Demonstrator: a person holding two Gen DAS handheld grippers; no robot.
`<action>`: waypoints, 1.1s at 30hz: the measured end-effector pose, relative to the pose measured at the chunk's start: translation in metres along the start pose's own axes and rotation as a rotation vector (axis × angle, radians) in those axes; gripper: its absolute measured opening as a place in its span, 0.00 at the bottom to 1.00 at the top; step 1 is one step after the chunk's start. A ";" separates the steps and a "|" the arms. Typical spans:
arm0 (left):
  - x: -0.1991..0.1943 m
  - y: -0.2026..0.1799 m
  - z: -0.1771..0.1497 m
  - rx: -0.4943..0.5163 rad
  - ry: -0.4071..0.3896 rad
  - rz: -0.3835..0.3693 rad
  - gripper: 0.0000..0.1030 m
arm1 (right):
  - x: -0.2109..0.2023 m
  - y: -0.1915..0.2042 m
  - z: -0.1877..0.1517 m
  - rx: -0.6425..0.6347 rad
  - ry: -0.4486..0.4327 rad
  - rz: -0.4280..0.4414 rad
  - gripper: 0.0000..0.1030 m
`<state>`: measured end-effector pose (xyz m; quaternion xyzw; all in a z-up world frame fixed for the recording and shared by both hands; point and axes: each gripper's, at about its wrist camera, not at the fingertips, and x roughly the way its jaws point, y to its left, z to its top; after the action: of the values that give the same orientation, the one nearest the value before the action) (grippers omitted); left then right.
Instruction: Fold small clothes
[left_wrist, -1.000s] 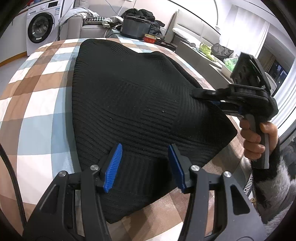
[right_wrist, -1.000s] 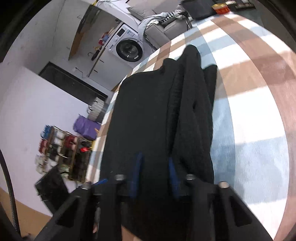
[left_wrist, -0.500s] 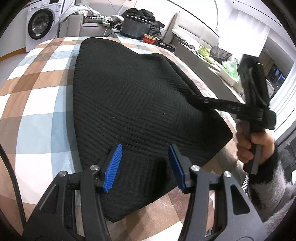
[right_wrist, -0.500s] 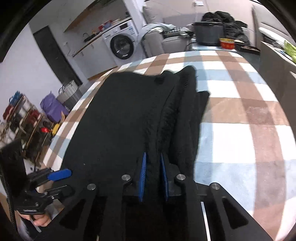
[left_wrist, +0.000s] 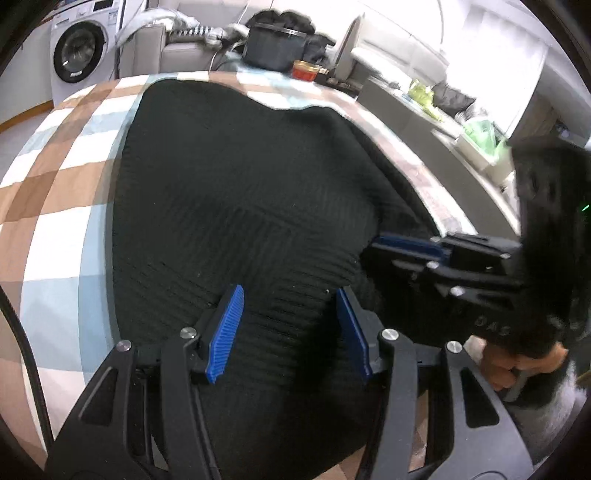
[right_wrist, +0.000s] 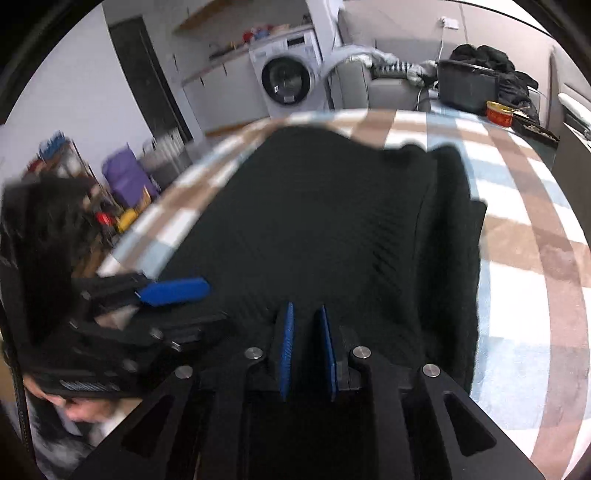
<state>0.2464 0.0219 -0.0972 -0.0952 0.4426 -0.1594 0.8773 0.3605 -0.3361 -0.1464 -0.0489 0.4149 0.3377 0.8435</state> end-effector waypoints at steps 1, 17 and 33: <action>-0.001 0.001 -0.002 0.007 0.003 -0.003 0.48 | -0.004 0.000 -0.003 -0.015 -0.011 -0.002 0.15; 0.006 0.019 0.040 -0.010 0.000 0.080 0.48 | -0.036 0.014 0.008 -0.018 -0.022 -0.069 0.16; 0.005 0.042 0.060 -0.021 -0.028 0.099 0.48 | -0.059 -0.003 0.013 0.109 0.002 -0.132 0.19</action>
<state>0.3060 0.0611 -0.0780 -0.0846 0.4362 -0.1097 0.8891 0.3462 -0.3647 -0.0953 -0.0304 0.4295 0.2580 0.8649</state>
